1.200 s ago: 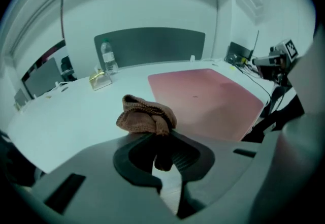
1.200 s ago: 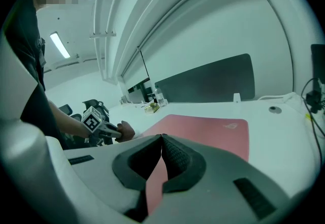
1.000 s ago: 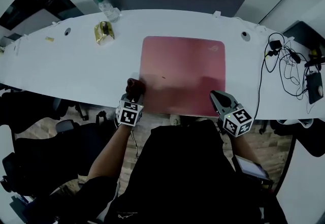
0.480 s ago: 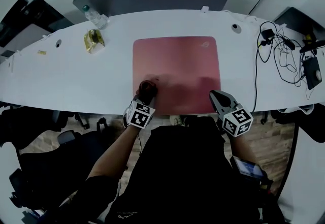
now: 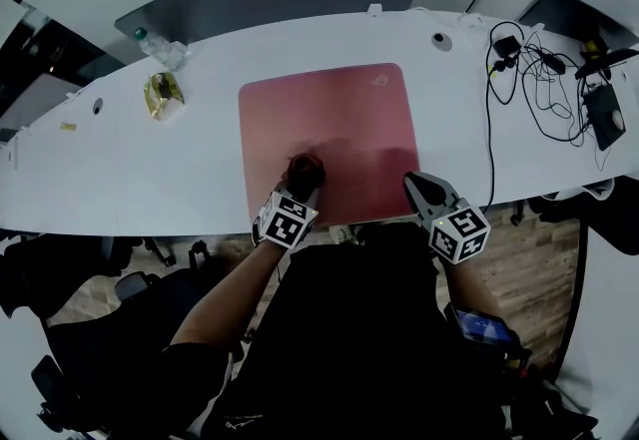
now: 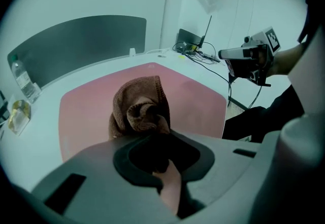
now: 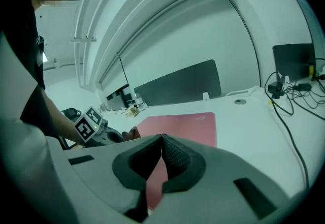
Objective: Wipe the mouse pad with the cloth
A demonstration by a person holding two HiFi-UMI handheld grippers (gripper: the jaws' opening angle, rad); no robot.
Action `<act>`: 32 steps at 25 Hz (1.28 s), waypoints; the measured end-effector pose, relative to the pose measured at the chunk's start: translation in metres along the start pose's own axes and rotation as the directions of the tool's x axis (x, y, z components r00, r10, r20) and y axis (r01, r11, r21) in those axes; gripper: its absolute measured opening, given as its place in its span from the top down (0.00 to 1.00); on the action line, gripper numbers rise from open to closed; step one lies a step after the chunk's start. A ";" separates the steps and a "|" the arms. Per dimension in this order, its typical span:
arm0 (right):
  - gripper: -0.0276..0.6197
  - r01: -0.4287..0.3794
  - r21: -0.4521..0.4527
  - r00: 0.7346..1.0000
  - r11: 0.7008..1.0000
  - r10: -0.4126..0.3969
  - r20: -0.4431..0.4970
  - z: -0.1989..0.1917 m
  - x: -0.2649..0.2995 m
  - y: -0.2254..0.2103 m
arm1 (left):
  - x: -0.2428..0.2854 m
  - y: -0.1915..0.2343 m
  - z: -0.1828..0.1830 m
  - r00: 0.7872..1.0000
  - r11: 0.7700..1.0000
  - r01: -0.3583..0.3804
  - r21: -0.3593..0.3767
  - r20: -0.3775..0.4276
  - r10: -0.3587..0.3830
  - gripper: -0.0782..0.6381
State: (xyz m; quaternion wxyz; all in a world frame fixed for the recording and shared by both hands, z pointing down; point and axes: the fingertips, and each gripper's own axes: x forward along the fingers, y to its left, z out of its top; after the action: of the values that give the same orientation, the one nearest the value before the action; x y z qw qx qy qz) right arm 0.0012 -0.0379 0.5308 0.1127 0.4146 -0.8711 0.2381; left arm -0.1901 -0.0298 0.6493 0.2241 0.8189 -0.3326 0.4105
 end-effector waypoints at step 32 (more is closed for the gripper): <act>0.92 0.158 0.114 0.986 0.981 -0.164 0.040 -0.013 -0.083 -0.082 | 0.104 -0.170 0.138 0.921 0.920 0.388 0.052 -0.053 -0.385 0.81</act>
State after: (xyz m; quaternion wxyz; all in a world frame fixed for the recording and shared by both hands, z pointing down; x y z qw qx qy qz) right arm 0.1173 -0.0205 0.5353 0.0871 0.4949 -0.8228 0.2656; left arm 0.0517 -0.0403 0.6416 0.2822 0.8662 -0.1468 0.3853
